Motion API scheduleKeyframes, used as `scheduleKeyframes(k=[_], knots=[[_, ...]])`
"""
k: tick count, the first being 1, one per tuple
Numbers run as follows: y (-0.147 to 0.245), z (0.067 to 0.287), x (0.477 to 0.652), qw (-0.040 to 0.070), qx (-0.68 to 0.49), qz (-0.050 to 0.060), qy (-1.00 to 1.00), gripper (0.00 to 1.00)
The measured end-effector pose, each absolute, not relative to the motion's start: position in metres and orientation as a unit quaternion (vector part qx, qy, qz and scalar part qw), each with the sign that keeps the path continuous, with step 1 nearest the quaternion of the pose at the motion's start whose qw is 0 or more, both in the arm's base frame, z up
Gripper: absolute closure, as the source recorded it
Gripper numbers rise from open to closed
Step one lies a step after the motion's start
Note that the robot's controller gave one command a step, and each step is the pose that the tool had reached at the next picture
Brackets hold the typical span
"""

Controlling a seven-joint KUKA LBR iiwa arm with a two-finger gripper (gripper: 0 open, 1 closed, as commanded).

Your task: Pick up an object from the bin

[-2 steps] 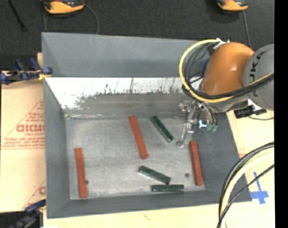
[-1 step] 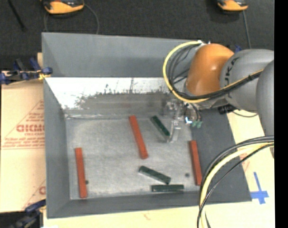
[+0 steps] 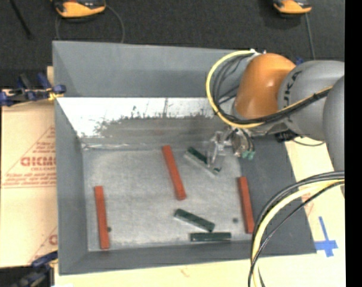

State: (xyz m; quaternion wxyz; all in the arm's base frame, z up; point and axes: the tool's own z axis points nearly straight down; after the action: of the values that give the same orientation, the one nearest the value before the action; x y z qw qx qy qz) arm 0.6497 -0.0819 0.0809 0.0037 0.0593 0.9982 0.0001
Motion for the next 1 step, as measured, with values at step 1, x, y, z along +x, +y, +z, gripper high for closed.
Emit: scheduleKeyframes(k=[1], knots=[[-0.0819,0.0802,0.6492,0.003,0.060,0.000,0.998,0.00]])
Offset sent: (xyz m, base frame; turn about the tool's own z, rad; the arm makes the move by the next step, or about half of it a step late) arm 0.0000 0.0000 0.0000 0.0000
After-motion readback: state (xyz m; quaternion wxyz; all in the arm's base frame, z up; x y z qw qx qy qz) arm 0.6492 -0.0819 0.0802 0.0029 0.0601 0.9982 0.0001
